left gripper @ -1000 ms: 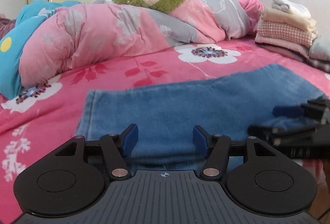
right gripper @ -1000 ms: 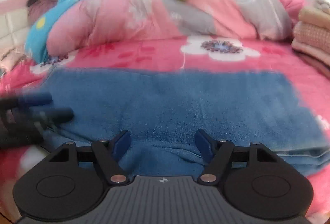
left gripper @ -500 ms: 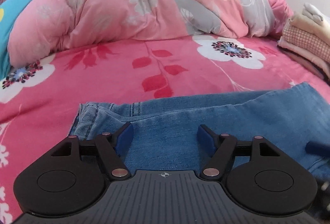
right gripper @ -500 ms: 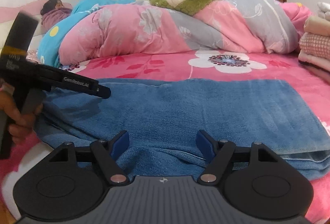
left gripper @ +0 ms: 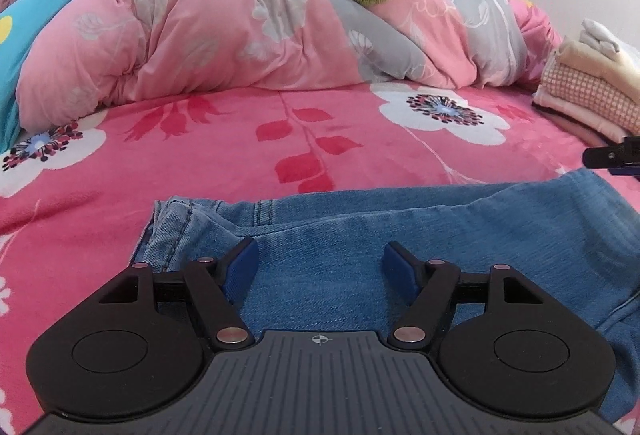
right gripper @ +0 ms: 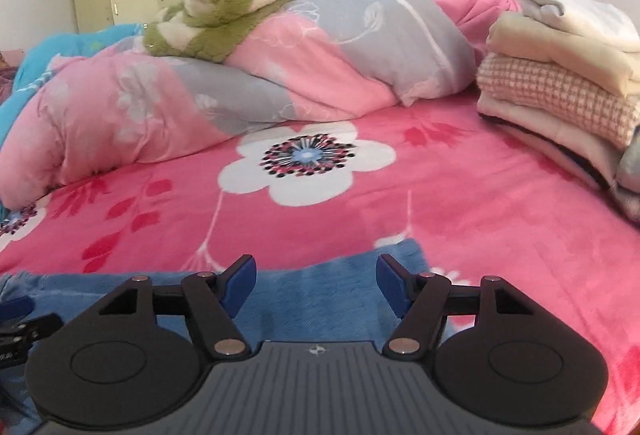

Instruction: Fold clothes

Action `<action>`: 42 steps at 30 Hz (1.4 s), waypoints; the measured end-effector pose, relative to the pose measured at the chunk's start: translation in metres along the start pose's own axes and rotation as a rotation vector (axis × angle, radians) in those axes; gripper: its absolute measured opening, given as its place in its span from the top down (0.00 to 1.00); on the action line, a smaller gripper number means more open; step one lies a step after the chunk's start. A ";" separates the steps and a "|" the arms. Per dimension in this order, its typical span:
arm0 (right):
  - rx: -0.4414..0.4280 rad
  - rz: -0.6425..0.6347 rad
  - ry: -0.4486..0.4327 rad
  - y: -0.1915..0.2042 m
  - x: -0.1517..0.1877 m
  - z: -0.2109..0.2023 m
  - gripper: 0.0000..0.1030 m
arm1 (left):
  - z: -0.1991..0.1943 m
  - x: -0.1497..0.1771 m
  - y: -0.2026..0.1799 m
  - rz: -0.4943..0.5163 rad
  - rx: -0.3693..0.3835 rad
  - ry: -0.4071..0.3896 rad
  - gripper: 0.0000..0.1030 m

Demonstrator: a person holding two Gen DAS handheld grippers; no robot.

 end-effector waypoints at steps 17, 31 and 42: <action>-0.157 -0.066 -0.008 0.047 0.034 -0.064 0.27 | -0.060 -0.013 0.000 -0.006 0.025 -0.087 0.32; -0.186 -0.222 0.053 0.101 0.112 -0.085 0.19 | -0.075 0.022 -0.008 0.044 -0.086 0.053 0.30; -0.072 -0.249 -0.020 0.085 0.131 -0.056 0.01 | -0.077 0.019 -0.009 -0.003 -0.124 0.110 0.14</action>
Point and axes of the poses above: each gripper's, at about its wrist camera, not at the fingertips, and z roughly the way its jaws point, y to its left, x to its underside, the point moved 10 cm from there along z, roughly the way its jaws point, and after that the axes turned 8 degrees about z, right-handed, at the moved point
